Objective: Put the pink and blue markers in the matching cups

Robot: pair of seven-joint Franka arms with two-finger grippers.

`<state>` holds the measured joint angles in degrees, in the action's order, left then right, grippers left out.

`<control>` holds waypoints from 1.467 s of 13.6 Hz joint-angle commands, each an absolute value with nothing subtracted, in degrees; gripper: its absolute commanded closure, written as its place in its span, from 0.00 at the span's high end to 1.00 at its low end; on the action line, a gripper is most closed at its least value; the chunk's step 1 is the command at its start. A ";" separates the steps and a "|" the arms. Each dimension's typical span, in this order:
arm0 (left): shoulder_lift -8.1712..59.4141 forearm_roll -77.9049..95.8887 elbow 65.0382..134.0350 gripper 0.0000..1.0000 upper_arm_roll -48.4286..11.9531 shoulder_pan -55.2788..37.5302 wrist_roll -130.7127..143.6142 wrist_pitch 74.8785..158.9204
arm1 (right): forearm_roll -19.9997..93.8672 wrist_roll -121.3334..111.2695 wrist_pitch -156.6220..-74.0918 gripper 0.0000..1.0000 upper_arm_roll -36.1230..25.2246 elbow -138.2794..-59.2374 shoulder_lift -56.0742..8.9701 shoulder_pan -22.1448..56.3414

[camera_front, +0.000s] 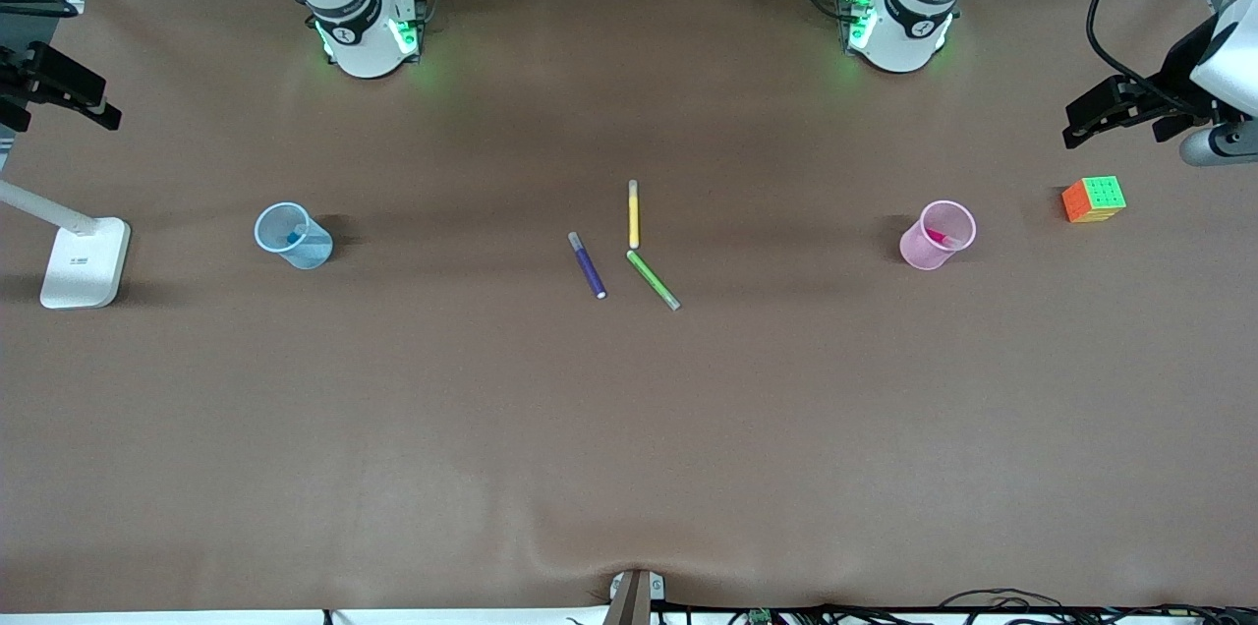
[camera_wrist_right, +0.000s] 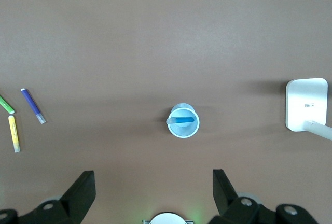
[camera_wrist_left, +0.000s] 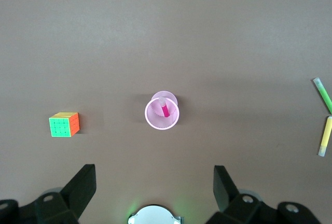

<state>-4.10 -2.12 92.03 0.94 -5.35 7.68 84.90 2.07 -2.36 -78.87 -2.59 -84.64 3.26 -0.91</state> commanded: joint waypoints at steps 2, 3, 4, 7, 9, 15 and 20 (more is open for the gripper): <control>-4.48 -1.49 92.11 1.00 1.93 -6.42 7.12 84.46 | 0.88 -1.41 -79.10 1.00 -3.08 -84.99 4.04 0.26; -4.48 -1.49 92.11 1.00 1.93 -6.42 7.12 84.46 | 0.88 -1.41 -79.10 1.00 -3.08 -84.99 4.04 0.35; -4.57 -1.41 92.11 1.00 1.93 -6.50 7.12 84.46 | 0.88 -1.41 -79.19 1.00 -3.08 -84.99 4.04 0.26; -4.57 -1.32 92.02 1.00 2.11 -6.50 7.12 84.99 | 0.88 -1.41 -79.54 1.00 -3.08 -84.99 4.04 0.26; -4.57 -1.32 92.11 1.00 2.46 -6.94 7.12 85.08 | 0.97 -1.41 -79.72 1.00 -3.08 -84.99 4.04 0.18; -4.31 -1.41 92.20 1.00 3.60 -8.61 7.21 85.69 | 0.88 -1.85 -79.63 1.00 -3.08 -84.99 4.04 0.18; -4.39 -1.41 91.76 1.00 3.78 -8.61 7.29 85.69 | 0.88 -1.85 -79.72 1.00 -3.08 -84.99 4.04 0.09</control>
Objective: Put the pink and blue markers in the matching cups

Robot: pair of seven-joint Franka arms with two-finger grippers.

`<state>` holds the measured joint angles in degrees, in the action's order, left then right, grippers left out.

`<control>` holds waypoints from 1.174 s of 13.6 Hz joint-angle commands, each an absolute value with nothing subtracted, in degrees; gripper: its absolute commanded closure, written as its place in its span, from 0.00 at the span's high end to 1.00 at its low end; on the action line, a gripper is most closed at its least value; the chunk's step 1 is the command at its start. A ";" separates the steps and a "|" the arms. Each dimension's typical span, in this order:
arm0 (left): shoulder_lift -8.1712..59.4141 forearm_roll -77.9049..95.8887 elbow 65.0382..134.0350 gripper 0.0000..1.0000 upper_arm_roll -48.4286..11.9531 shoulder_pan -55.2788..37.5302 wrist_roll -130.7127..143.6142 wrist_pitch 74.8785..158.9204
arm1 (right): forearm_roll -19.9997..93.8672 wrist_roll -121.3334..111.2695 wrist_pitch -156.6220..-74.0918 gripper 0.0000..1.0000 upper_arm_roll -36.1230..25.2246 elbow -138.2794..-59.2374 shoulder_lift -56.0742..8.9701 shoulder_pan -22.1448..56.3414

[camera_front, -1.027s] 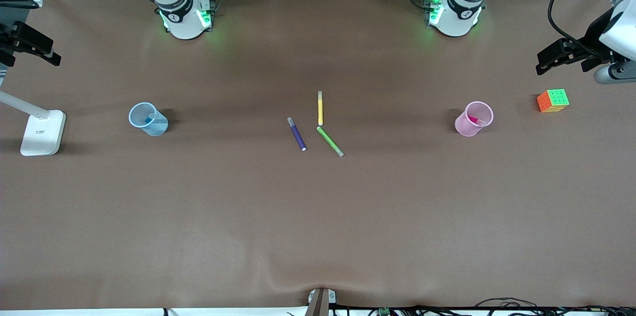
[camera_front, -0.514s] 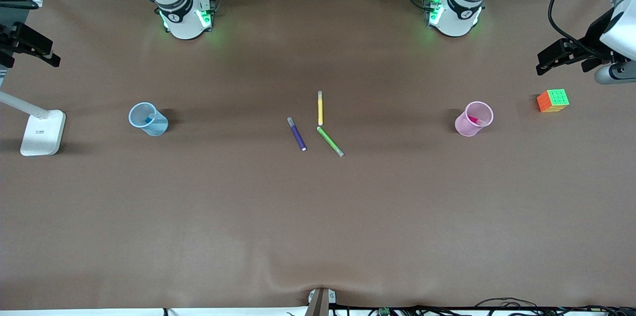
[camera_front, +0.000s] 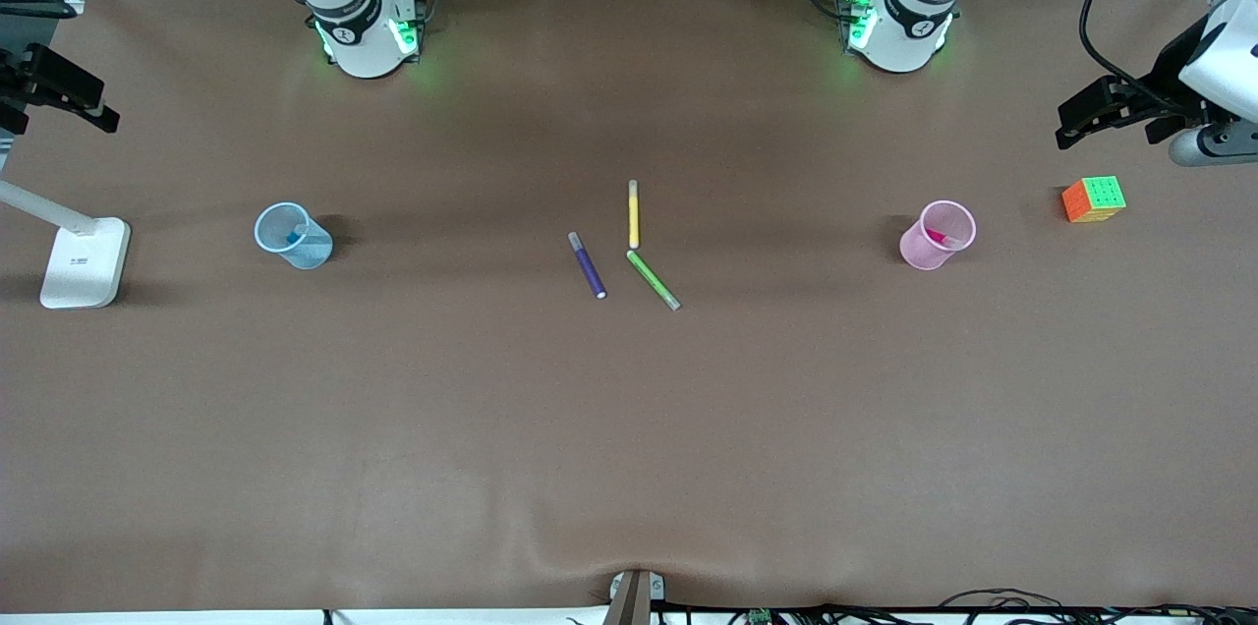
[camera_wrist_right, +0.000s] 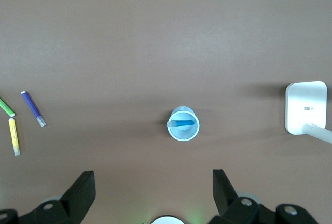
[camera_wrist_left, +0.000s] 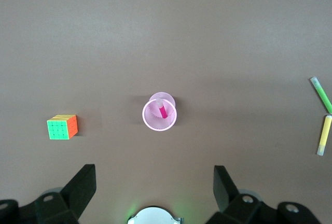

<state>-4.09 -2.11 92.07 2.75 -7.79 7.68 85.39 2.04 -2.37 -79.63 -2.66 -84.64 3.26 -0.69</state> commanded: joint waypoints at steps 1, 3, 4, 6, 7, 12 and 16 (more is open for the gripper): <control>-4.39 -1.32 91.67 1.00 3.78 -8.53 7.29 85.69 | 0.88 -1.85 -79.72 1.00 -3.08 -85.08 4.04 0.09; -4.39 -1.41 91.67 1.00 3.78 -8.35 7.21 85.69 | 0.88 -1.85 -79.72 1.00 -3.08 -85.08 4.04 0.09; -4.39 -1.41 91.58 1.00 3.78 -8.35 7.21 85.69 | 0.88 -1.85 -79.72 1.00 -3.08 -85.08 4.04 0.09; -4.39 -1.67 91.58 1.00 3.78 -8.35 7.29 85.69 | 0.88 -1.85 -79.72 1.00 -3.08 -85.08 4.04 0.09; -4.48 -1.76 91.58 1.00 3.87 -8.35 7.29 85.69 | 0.88 -1.85 -79.72 1.00 -3.08 -85.08 4.04 0.09; -4.92 -1.85 91.58 1.00 3.87 -7.91 7.29 85.34 | 0.88 -1.93 -79.63 1.00 -3.08 -85.08 4.04 -0.09; -5.01 -1.85 91.58 1.00 4.57 -8.00 7.12 85.25 | 0.88 -1.93 -79.63 1.00 -3.08 -85.08 4.04 0.00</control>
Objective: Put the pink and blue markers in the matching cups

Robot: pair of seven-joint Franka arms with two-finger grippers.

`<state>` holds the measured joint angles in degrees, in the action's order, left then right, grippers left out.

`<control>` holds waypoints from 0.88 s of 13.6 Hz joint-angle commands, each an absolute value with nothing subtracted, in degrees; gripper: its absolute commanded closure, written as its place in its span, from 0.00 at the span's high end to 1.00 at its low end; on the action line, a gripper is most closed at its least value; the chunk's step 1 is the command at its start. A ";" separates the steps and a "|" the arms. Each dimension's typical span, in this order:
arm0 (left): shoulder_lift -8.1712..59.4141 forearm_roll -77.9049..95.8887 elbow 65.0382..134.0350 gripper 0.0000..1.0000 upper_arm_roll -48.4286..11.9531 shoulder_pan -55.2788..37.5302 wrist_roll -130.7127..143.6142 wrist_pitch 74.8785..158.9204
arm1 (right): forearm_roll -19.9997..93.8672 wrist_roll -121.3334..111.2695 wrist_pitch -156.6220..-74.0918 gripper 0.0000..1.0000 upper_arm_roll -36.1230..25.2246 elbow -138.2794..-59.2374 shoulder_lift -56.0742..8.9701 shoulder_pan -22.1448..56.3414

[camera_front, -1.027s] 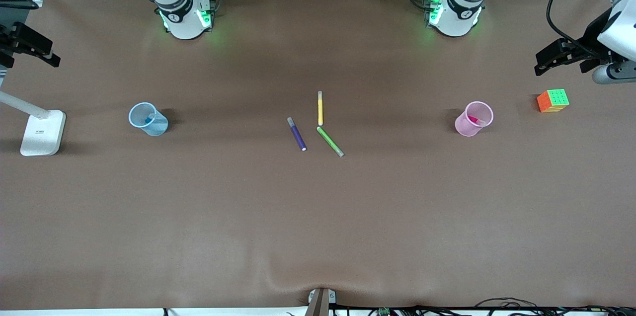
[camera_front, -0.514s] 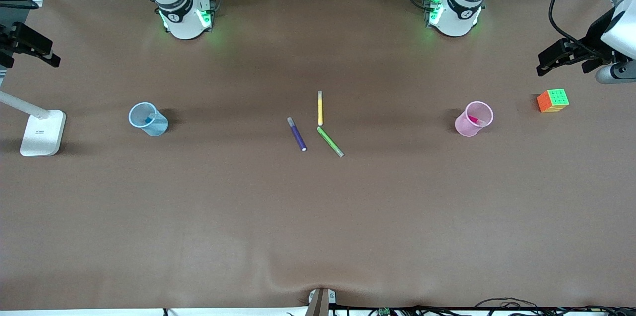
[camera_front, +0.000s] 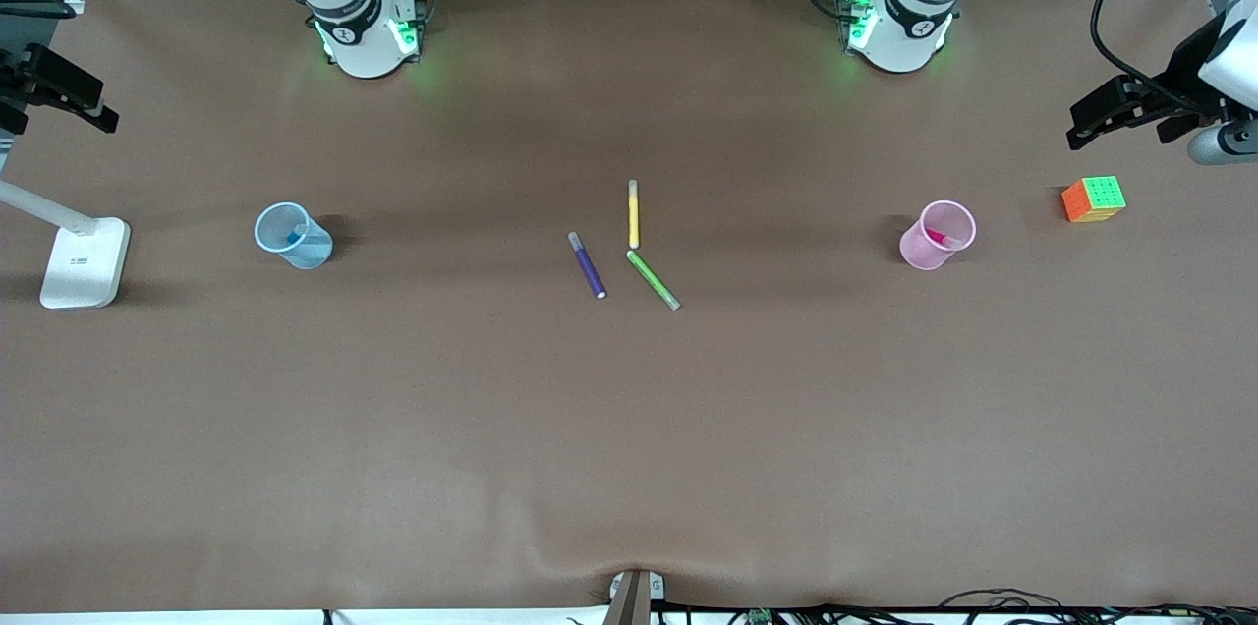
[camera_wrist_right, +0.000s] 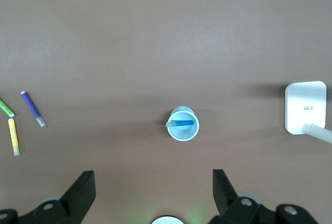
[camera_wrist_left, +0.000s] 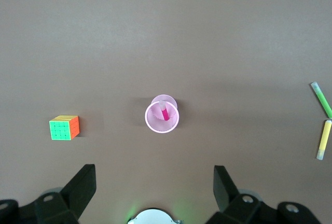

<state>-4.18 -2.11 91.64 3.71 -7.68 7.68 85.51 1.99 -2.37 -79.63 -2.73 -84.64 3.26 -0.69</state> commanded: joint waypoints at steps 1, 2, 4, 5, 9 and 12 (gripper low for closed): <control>-4.92 -1.85 91.58 1.00 4.57 -8.00 7.21 85.25 | 0.88 -1.93 -79.63 1.00 -3.08 -85.08 4.04 0.00; -4.92 -1.85 91.58 1.00 4.57 -8.00 7.12 85.25 | 0.88 -1.93 -79.63 1.00 -3.08 -85.08 4.04 0.00; -4.83 -1.85 91.58 1.00 4.57 -8.00 7.21 85.25 | 0.88 -1.93 -79.54 1.00 -3.16 -85.08 4.04 -0.09; -4.83 -1.85 91.58 1.00 4.57 -8.00 7.12 85.25 | 0.88 -1.93 -79.54 1.00 -3.08 -85.08 4.04 -0.09; -4.83 -1.85 91.50 1.00 4.57 -8.00 6.94 85.25 | 0.88 -1.93 -79.54 1.00 -3.16 -85.08 4.04 -0.09; -4.48 -1.76 90.18 1.00 4.66 -7.91 7.12 85.25 | 0.88 -1.93 -79.54 1.00 -3.16 -85.08 4.04 -0.09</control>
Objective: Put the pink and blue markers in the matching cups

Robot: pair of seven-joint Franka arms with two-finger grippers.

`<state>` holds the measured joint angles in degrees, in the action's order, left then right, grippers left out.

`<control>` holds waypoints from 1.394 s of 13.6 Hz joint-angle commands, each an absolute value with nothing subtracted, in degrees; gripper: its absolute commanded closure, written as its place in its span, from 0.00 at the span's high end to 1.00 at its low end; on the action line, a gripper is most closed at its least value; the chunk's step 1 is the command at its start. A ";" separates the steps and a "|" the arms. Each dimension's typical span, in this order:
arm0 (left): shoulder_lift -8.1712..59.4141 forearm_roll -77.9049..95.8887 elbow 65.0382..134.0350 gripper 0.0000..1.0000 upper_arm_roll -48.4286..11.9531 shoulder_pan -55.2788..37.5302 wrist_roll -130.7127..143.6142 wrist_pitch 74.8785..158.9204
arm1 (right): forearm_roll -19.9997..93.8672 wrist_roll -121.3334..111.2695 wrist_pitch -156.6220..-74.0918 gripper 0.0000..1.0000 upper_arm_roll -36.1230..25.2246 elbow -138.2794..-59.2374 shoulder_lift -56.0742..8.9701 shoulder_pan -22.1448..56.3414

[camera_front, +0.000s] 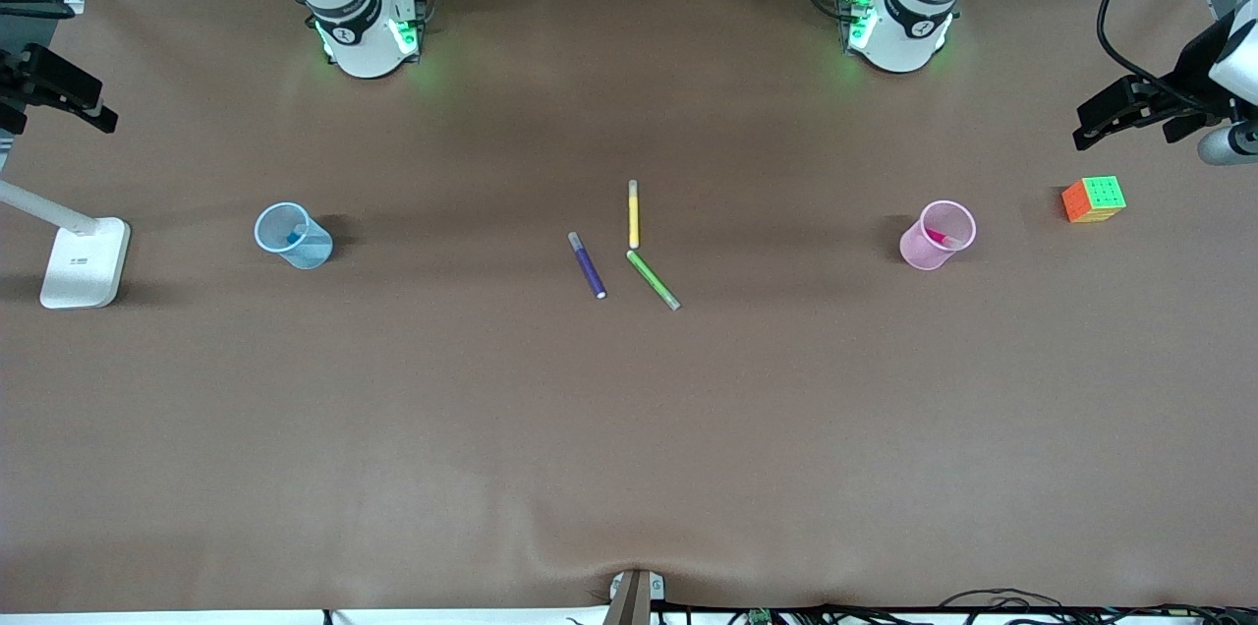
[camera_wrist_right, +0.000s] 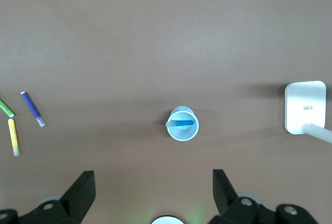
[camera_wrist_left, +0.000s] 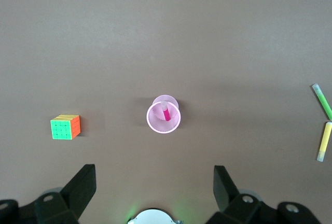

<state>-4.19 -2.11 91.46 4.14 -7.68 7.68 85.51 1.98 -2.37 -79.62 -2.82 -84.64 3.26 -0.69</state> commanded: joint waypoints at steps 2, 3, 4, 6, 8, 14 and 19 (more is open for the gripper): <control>-4.57 -1.50 89.91 1.00 4.57 -7.91 7.12 84.82 | 0.88 -1.93 -79.54 1.00 -3.16 -85.08 4.04 -0.09; -4.48 -1.32 89.91 1.00 4.57 -7.91 7.12 84.73 | 0.88 -1.93 -79.54 1.00 -3.16 -85.08 4.04 -0.09; -4.40 -1.23 89.91 1.00 4.57 -7.91 7.12 84.64 | 0.88 -1.93 -79.54 1.00 -3.16 -85.08 4.04 -0.09; -4.31 -1.23 89.91 1.00 4.48 -7.91 7.12 84.64 | 0.88 -1.93 -79.54 1.00 -3.16 -85.08 4.04 -0.09; -4.31 -1.14 89.91 1.00 4.40 -7.91 7.12 84.55 | 0.88 -1.93 -79.54 1.00 -3.16 -85.08 4.04 -0.09; -4.22 -1.32 90.09 1.00 3.87 -8.53 7.03 82.09 | 0.88 -1.93 -79.63 1.00 -3.16 -85.17 4.04 -0.09; -5.10 -2.11 90.53 1.00 1.84 -7.65 8.09 82.18 | 0.88 -1.93 -79.63 1.00 -3.16 -85.17 4.04 -0.09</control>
<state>-4.19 -2.09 90.63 2.27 -8.41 8.02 82.97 1.97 -2.37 -79.62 -2.84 -84.64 3.26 -0.69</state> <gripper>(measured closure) 0.000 0.000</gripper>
